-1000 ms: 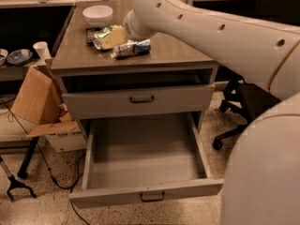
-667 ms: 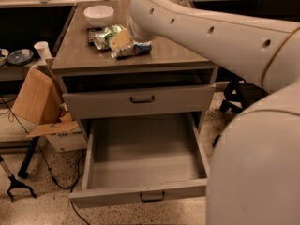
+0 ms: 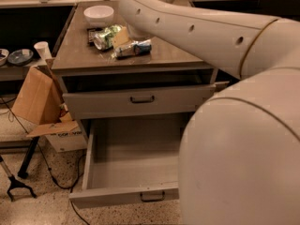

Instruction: Place redbull can into middle drawer

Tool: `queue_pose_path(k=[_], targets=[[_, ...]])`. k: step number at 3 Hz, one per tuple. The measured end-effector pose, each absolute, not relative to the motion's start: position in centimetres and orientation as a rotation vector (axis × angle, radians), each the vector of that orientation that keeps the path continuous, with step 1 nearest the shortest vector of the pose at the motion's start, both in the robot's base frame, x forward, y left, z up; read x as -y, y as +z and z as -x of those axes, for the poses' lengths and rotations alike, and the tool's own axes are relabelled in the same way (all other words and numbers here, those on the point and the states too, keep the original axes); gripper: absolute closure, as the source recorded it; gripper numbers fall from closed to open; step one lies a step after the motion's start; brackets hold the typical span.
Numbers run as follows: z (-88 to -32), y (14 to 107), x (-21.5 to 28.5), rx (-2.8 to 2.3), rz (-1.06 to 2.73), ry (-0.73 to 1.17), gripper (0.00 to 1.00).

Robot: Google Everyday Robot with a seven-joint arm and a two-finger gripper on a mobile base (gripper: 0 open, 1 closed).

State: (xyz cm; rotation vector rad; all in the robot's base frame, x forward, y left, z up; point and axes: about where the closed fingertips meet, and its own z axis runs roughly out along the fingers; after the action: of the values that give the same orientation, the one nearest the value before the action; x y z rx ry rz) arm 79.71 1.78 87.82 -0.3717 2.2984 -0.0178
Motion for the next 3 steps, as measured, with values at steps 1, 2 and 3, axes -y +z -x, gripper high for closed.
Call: queue_pose_path(k=[1, 2, 3], targets=[[-79.4, 89.0, -2.9, -2.298, 0.362, 0.049, 0.00], [-79.0, 90.0, -3.4, -2.291, 0.362, 0.096, 0.00], [-78.5, 90.1, -4.6, -2.298, 0.376, 0.129, 0.00]])
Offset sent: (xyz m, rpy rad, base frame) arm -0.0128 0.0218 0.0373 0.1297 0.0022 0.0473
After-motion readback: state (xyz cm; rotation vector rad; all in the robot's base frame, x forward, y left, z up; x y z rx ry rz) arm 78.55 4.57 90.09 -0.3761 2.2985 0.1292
